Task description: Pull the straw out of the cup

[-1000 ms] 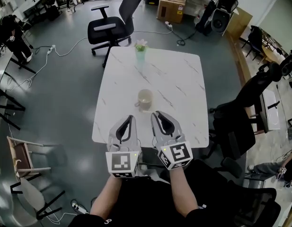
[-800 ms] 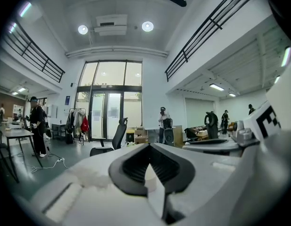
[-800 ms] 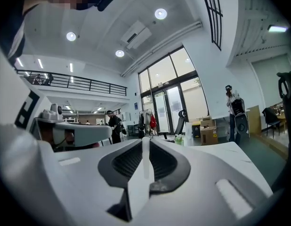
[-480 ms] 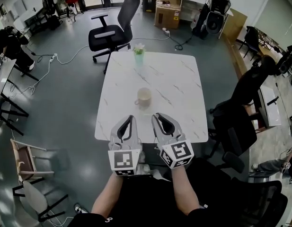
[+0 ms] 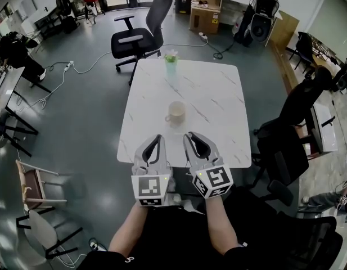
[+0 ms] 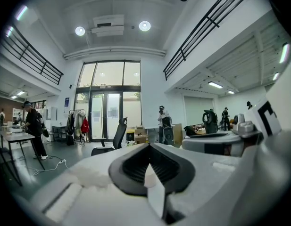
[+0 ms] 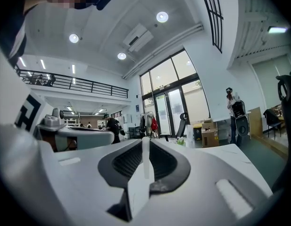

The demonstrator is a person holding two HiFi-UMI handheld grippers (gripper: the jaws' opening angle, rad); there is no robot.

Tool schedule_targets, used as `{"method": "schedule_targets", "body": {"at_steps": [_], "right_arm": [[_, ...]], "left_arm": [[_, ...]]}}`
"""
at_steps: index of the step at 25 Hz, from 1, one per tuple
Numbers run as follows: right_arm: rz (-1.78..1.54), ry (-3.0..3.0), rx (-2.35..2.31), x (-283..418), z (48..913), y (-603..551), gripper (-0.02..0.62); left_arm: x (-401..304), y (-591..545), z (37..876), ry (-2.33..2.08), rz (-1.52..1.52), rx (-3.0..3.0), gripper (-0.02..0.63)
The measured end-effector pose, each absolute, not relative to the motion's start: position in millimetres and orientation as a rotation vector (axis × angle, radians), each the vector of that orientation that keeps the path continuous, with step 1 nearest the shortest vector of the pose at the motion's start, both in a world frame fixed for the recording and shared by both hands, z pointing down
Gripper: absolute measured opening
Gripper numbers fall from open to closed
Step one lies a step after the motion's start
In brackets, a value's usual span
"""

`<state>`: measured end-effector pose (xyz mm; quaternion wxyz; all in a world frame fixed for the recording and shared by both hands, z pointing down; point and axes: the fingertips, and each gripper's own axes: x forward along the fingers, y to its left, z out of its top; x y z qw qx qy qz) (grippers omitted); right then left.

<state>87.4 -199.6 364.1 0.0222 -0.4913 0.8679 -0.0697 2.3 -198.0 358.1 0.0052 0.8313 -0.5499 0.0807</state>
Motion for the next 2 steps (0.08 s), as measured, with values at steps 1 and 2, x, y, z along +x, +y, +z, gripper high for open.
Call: {"method": "schedule_targets", "body": {"at_steps": [1, 2], "right_arm": [[-0.218, 2.689, -1.519, 86.2, 363.7, -199.7, 0.049], [-0.22, 2.69, -1.516, 84.9, 363.4, -199.9, 0.049]], "left_arm": [[0.9, -197.8, 357.5, -1.724, 0.256, 2.601, 0.002], [-0.4, -197.7, 357.0, -1.726, 0.259, 2.599, 0.002]]}}
